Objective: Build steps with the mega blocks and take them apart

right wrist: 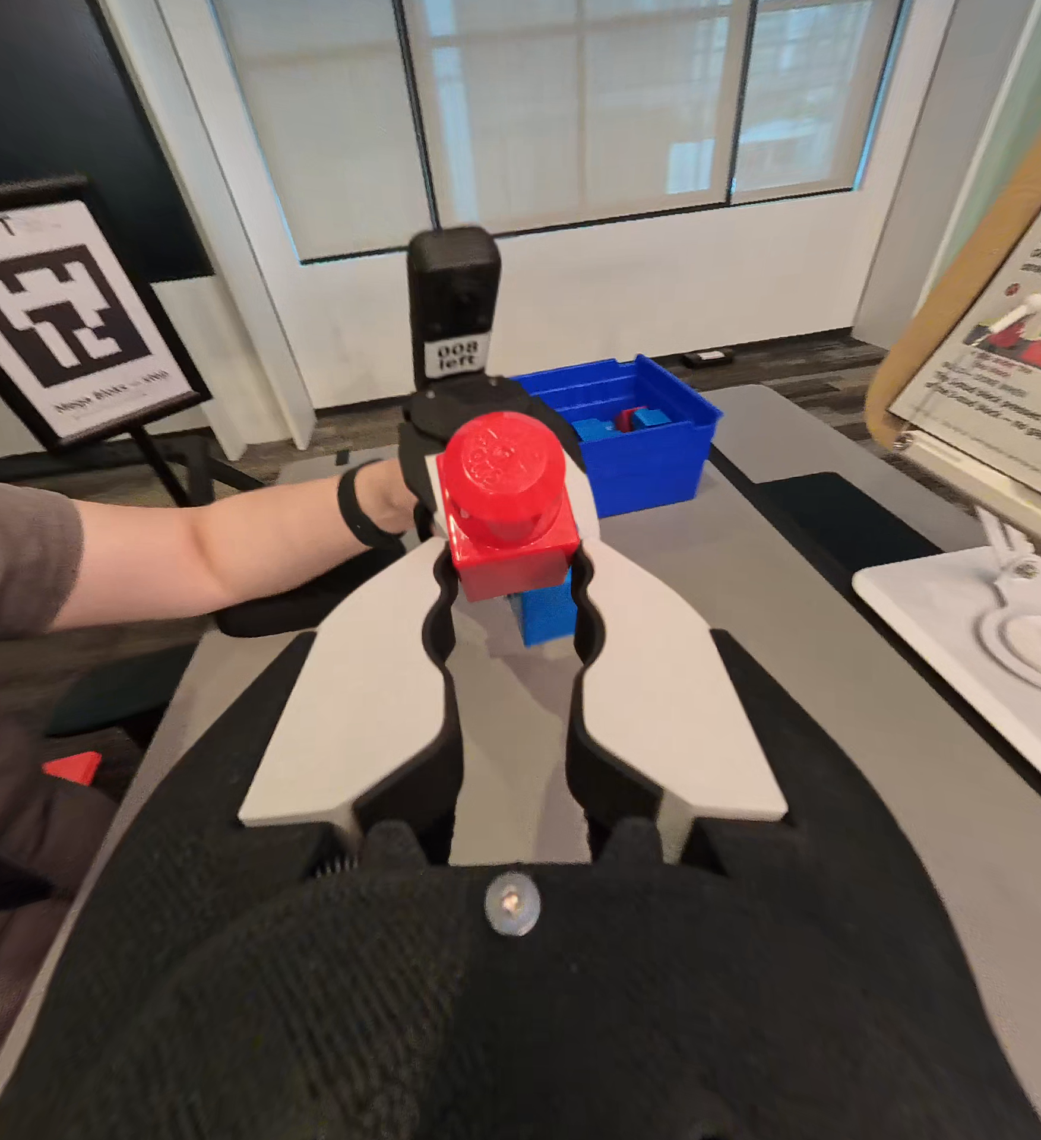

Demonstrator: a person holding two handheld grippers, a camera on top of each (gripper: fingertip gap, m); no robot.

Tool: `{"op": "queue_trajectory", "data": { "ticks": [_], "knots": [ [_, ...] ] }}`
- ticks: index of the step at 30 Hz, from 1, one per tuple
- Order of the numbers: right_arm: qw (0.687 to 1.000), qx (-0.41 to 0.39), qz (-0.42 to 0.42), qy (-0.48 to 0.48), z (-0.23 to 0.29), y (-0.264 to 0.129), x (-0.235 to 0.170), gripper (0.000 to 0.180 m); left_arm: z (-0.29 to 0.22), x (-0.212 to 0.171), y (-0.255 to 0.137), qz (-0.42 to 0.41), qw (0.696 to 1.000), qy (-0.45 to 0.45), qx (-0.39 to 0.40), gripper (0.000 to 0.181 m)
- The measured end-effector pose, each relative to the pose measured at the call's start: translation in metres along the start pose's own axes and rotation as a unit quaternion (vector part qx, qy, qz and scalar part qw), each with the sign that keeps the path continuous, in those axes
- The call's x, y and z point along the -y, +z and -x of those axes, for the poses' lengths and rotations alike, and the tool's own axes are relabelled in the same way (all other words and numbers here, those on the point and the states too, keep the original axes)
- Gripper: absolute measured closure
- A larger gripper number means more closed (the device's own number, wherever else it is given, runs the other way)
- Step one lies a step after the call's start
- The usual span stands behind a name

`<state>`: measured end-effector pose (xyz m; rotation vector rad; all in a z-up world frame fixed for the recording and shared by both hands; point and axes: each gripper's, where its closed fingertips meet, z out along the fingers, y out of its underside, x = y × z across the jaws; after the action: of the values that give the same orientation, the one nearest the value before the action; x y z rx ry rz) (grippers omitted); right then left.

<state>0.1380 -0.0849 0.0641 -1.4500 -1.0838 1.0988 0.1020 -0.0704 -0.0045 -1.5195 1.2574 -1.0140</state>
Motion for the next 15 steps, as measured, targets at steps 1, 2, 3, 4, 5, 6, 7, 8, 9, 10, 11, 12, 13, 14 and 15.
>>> {"op": "queue_trajectory", "data": {
  "ticks": [1, 2, 3, 4, 5, 6, 7, 8, 9, 10, 11, 12, 13, 14, 15],
  "knots": [
    [1.000, 0.004, 0.005, 0.003, 0.001, 0.001, -0.002, 0.143, -0.005, -0.001, 0.004, 0.004, 1.000, -0.001, -0.010, 0.140],
    [1.000, 0.003, 0.016, 0.005, 0.000, 0.003, -0.007, 0.143, -0.009, -0.002, 0.007, 0.009, 1.000, 0.000, -0.019, 0.140],
    [1.000, 0.001, 0.028, 0.005, -0.001, 0.005, -0.011, 0.143, -0.012, -0.003, 0.009, 0.017, 1.000, 0.002, -0.022, 0.140],
    [0.999, 0.002, 0.038, 0.007, -0.001, 0.007, -0.015, 0.143, -0.014, -0.005, 0.011, 0.027, 0.999, 0.007, -0.021, 0.140],
    [0.999, 0.005, 0.049, 0.011, -0.001, 0.008, -0.019, 0.143, -0.015, -0.008, 0.014, 0.040, 0.999, 0.012, -0.018, 0.140],
    [0.998, 0.006, 0.062, 0.016, -0.001, 0.009, -0.023, 0.143, -0.016, -0.010, 0.016, 0.051, 0.998, 0.019, -0.012, 0.140],
    [0.997, 0.007, 0.077, 0.017, 0.000, 0.010, -0.027, 0.143, -0.017, -0.011, 0.018, 0.058, 0.998, 0.023, -0.009, 0.140],
    [0.995, 0.006, 0.093, 0.017, 0.000, 0.011, -0.032, 0.143, -0.020, -0.011, 0.020, 0.058, 0.998, 0.022, -0.015, 0.140],
    [0.994, 0.002, 0.107, 0.017, 0.000, 0.011, -0.036, 0.143, -0.023, -0.010, 0.021, 0.058, 0.998, 0.020, -0.020, 0.140],
    [0.993, 0.001, 0.116, 0.019, 0.000, 0.011, -0.039, 0.144, -0.023, -0.011, 0.022, 0.062, 0.998, 0.021, -0.016, 0.140],
    [0.992, 0.002, 0.124, 0.022, 0.001, 0.011, -0.041, 0.144, -0.024, -0.009, 0.023, 0.058, 0.998, 0.019, -0.017, 0.140],
    [0.990, 0.006, 0.135, 0.026, 0.002, 0.011, -0.044, 0.144, -0.026, -0.007, 0.023, 0.052, 0.998, 0.009, -0.024, 0.140],
    [0.989, 0.006, 0.142, 0.029, 0.003, 0.011, -0.046, 0.143, -0.026, -0.008, 0.023, 0.054, 0.998, 0.000, -0.027, 0.140],
    [0.989, 0.002, 0.145, 0.032, 0.003, 0.010, -0.046, 0.144, -0.028, -0.008, 0.024, 0.056, 0.998, -0.009, -0.033, 0.140],
    [0.989, -0.001, 0.148, 0.032, 0.003, 0.010, -0.046, 0.144, -0.028, -0.007, 0.024, 0.052, 0.998, -0.014, -0.034, 0.140]
  ]
}}
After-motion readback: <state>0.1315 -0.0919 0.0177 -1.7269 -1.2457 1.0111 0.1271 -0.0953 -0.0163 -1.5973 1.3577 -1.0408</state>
